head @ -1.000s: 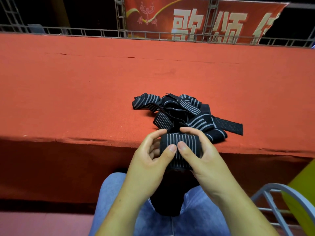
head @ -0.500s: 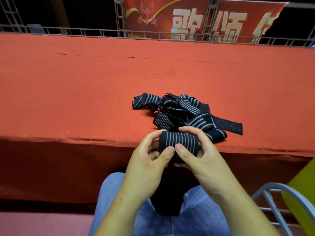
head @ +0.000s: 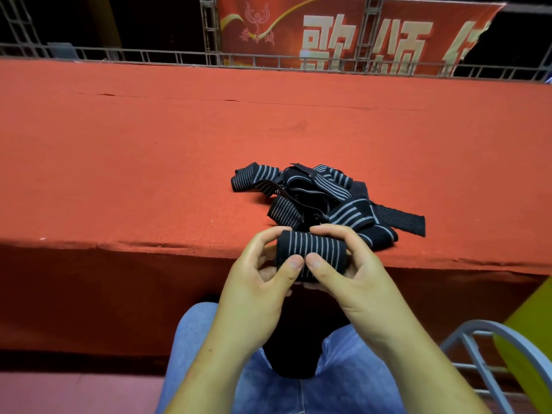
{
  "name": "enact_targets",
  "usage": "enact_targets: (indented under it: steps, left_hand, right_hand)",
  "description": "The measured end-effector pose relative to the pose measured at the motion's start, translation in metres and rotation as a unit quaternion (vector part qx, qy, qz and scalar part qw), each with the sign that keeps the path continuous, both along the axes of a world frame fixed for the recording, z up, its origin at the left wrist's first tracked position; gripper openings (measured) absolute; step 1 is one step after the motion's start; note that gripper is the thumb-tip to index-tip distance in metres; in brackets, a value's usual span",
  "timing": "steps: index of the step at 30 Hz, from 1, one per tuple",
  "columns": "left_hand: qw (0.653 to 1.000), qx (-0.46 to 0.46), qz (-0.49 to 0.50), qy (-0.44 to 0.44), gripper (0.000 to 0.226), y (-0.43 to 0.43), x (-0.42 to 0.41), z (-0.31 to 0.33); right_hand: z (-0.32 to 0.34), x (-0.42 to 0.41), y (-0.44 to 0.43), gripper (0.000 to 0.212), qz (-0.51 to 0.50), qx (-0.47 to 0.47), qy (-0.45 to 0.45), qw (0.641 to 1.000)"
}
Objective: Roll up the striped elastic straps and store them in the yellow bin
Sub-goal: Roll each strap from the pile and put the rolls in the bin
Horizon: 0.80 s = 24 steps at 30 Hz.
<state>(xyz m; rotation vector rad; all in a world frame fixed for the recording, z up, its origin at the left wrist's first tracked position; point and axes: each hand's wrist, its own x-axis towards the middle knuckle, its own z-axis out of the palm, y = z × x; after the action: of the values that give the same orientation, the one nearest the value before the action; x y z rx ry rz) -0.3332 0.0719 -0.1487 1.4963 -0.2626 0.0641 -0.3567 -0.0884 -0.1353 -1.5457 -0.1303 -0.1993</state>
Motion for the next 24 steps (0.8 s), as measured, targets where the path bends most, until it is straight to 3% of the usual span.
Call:
enact_targets:
  steps: [5, 9, 17, 24]
  left_hand:
    - [1.000, -0.001, 0.005, -0.018, 0.038, 0.0002, -0.0018, 0.0014]
    - [0.999, 0.011, 0.005, -0.037, 0.043, 0.0015, -0.0023, 0.0005]
    - [0.997, -0.002, -0.051, -0.055, 0.050, 0.0005, -0.0056, 0.0042]
    - [0.994, -0.036, -0.093, -0.036, 0.039, -0.0016, -0.0083, 0.0035]
  right_hand:
    - [0.0004, 0.0012, 0.0011, 0.027, 0.006, 0.043, 0.014, 0.999]
    - [0.0018, 0.0015, 0.0004, 0.038, -0.003, 0.062, 0.019, 0.998]
    - [-0.0007, 0.0040, 0.0024, 0.039, 0.005, 0.104, 0.092, 0.990]
    - [0.0017, 0.0038, -0.0001, 0.033, -0.008, 0.128, 0.068, 0.989]
